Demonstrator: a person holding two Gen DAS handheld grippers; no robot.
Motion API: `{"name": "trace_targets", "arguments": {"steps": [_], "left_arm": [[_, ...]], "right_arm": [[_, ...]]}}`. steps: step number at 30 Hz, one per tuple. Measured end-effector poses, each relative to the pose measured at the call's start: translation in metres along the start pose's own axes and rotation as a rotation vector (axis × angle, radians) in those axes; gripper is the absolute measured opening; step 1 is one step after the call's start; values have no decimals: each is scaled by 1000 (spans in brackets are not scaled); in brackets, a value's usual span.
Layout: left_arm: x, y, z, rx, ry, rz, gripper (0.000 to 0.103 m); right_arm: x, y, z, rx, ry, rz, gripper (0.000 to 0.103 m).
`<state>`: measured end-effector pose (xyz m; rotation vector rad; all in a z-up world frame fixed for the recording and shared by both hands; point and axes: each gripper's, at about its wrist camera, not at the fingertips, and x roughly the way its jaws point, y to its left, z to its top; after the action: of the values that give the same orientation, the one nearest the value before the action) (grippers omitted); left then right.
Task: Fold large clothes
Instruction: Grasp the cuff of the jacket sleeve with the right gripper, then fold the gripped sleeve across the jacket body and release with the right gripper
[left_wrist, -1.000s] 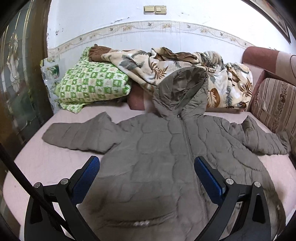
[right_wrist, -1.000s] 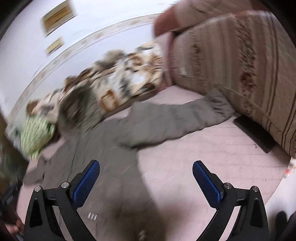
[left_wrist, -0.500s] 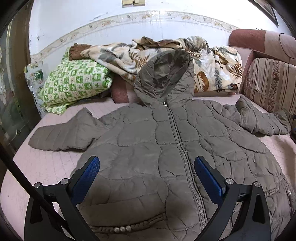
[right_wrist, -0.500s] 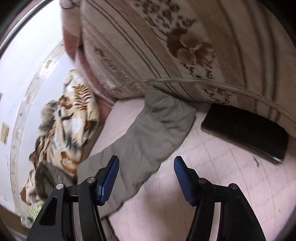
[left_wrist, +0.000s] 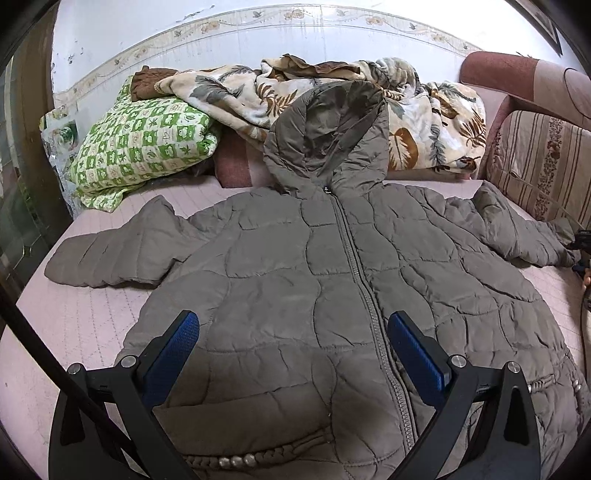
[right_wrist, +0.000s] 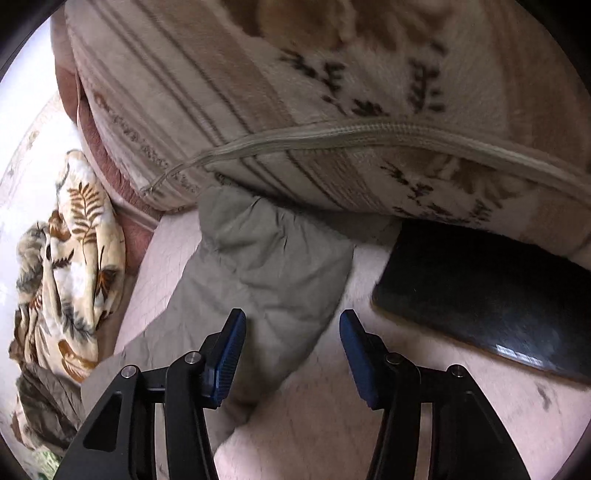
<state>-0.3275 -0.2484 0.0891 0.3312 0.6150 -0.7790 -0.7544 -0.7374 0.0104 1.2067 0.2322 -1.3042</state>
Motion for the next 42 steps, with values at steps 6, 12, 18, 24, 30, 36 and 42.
{"name": "trace_targets", "arguments": {"steps": [6,12,18,24,30,36,42], "left_arm": [[7,-3,-1,7,19,-2,102],[7,-4,-1,10,16,2,102],[-2,1,1,-1,-7,1,102],[-10,9,1,-22,-26,13,102],[-15,21,0,-45,-32,35,102],[-19,36,0,-78,-36,49,102],[-17,47,-1,-90,-26,66,102]], "right_arm": [[17,2,15,-42,-20,85,26],[-12,22,11,-115,-110,72,13],[-83,73,12,-202,-249,140,13],[-173,156,-13,-367,-357,317,12],[-248,226,-66,-501,-363,564,13],[-272,276,-123,-614,-295,707,12],[-255,312,-195,-746,-182,760,12]]}}
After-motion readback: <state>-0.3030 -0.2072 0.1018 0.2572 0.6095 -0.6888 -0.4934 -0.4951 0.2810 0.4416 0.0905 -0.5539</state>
